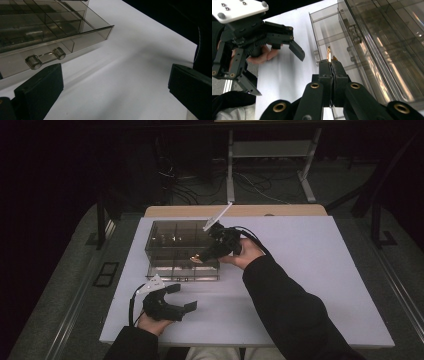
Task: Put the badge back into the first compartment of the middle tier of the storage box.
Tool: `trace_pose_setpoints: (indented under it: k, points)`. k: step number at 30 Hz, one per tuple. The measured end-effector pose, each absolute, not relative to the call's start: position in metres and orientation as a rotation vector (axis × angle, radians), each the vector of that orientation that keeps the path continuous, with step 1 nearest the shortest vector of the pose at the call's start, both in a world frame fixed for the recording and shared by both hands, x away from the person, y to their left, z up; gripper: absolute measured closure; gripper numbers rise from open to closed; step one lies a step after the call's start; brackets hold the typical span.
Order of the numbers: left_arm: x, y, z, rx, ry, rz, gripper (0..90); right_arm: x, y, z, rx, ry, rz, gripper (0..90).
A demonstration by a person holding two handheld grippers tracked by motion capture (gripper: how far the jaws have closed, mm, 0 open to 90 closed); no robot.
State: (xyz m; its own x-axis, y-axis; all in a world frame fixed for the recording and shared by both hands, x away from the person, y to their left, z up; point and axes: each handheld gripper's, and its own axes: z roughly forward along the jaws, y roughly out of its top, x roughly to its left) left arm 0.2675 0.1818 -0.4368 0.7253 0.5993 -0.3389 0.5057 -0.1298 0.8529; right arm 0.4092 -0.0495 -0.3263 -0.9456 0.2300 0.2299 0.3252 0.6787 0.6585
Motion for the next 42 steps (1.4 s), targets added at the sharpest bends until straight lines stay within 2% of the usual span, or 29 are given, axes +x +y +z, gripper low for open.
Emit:
trace_pose_setpoints:
  k: [42]
  points:
    - [0.268,0.183,-0.437,1.776,0.871,0.085,0.0,0.424,0.021,-0.337,-0.371,-2.764,-1.100,87.4]
